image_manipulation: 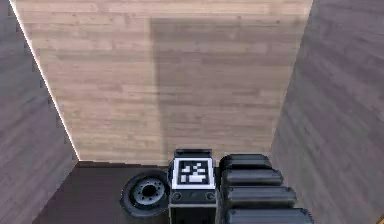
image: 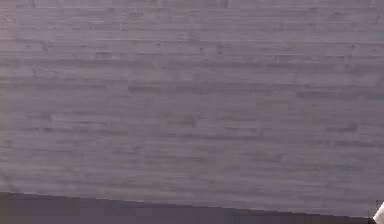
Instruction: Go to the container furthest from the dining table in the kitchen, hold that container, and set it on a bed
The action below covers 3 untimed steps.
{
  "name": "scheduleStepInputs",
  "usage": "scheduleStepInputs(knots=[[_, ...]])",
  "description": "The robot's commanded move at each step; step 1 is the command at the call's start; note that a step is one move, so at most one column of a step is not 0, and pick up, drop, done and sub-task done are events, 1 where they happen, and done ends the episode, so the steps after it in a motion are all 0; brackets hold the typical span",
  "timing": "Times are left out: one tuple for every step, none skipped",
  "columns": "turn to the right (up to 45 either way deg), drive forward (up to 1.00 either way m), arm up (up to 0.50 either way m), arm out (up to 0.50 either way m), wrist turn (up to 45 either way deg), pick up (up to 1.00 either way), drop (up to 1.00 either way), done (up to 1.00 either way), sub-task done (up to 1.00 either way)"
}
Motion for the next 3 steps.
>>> scheduleStepInputs(knots=[[0.0,0.45,0.00,0.00,0.0,0.00,0.00,0.00,0.00],[-9.0,0.00,0.00,0.00,0.0,0.00,0.00,0.00,0.00],[0.0,0.35,0.00,0.00,0.0,0.00,0.00,0.00,0.00]])
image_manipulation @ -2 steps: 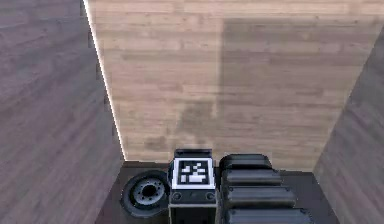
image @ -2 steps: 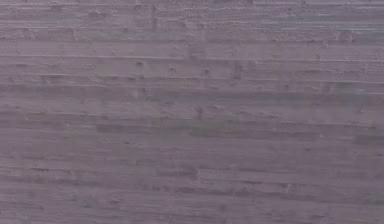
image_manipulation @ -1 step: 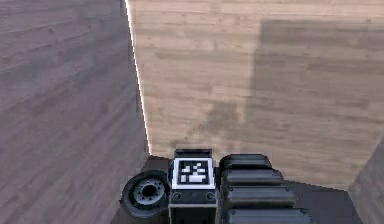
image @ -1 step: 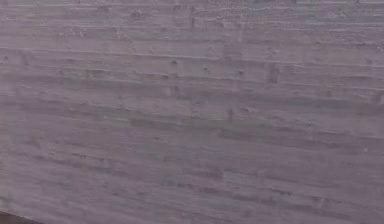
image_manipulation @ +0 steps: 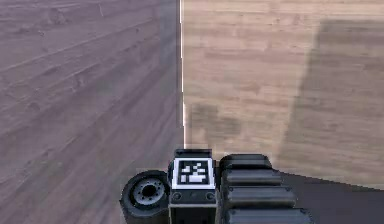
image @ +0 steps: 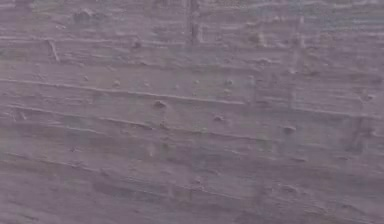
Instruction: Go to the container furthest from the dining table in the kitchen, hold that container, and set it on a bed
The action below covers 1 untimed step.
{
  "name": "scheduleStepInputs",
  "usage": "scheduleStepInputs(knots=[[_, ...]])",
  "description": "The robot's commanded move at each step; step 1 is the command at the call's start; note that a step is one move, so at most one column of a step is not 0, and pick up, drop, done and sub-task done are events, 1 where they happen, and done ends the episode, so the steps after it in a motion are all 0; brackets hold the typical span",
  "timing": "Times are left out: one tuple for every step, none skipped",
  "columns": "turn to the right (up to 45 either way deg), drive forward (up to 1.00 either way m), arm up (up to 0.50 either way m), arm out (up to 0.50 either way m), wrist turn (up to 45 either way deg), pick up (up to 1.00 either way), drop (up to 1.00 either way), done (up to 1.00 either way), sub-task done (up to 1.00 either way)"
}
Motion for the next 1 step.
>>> scheduleStepInputs(knots=[[-45.0,0.00,0.00,0.00,0.0,0.00,0.00,0.00,0.00]])
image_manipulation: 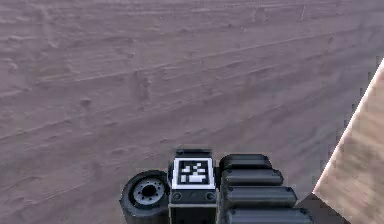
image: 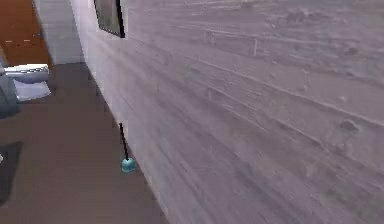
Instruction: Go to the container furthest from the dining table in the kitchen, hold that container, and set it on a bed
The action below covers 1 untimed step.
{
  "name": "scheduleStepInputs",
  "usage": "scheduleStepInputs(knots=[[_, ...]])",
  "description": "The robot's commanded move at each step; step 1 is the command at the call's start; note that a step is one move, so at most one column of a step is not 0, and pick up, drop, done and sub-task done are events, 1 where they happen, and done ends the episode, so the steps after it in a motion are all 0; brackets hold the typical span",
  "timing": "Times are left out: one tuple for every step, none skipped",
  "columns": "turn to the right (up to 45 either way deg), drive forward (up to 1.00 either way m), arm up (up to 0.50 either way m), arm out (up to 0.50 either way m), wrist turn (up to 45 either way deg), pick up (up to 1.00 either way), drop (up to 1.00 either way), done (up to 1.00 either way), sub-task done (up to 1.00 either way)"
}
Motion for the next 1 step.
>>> scheduleStepInputs(knots=[[-36.0,0.00,0.00,0.00,0.0,0.00,0.00,0.00,0.00]])
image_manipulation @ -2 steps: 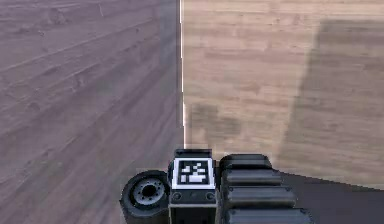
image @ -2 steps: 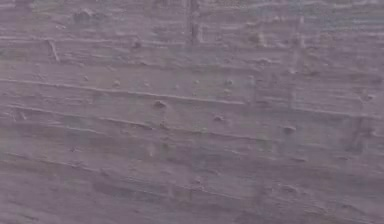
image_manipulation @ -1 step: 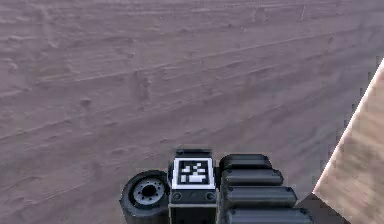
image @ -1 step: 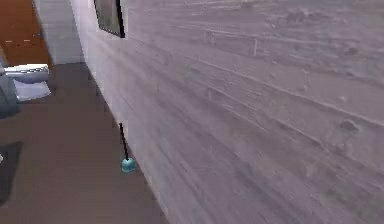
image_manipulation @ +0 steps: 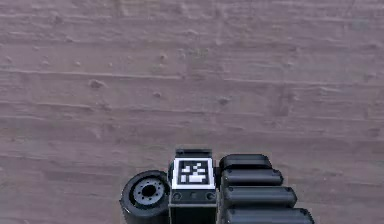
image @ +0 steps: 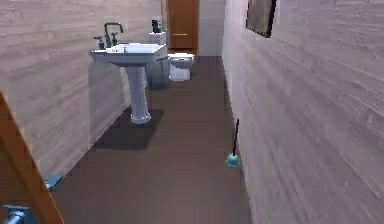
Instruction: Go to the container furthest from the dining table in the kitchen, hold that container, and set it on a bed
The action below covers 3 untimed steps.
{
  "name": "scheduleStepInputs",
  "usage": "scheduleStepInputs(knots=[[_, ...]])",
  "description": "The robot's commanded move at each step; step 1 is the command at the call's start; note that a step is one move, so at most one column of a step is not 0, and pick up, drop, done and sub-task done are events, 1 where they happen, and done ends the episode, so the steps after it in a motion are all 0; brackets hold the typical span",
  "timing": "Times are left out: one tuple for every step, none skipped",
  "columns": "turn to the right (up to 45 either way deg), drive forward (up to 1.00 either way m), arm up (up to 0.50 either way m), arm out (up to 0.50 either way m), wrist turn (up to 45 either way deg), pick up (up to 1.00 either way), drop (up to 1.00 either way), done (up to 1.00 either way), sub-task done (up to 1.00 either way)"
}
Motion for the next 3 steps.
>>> scheduleStepInputs(knots=[[0.0,1.00,0.00,0.00,0.0,0.00,0.00,0.00,0.00],[0.0,0.50,0.00,0.00,0.0,0.00,0.00,0.00,0.00],[9.0,0.00,0.00,0.00,0.0,0.00,0.00,0.00,0.00]])
